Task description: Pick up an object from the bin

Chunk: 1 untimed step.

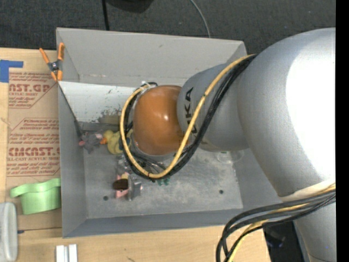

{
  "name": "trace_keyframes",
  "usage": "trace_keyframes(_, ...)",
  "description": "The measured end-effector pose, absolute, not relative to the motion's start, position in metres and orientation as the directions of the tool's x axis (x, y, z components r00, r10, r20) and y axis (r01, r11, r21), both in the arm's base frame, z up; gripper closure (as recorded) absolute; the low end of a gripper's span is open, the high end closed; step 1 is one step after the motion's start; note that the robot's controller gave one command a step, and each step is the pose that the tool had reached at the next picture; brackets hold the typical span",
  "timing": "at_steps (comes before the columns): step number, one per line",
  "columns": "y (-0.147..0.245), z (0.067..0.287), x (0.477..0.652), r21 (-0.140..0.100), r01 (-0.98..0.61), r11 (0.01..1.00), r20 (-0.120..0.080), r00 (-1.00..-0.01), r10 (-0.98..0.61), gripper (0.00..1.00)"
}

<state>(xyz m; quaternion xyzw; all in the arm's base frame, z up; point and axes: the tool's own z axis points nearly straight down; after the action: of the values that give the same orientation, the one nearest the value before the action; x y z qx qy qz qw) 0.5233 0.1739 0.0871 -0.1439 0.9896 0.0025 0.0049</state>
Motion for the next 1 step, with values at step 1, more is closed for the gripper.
trace_keyframes(1,0.1736,0.0953,0.5218,0.004,-0.285,0.959,-0.005,-0.959,-0.285,1.0)
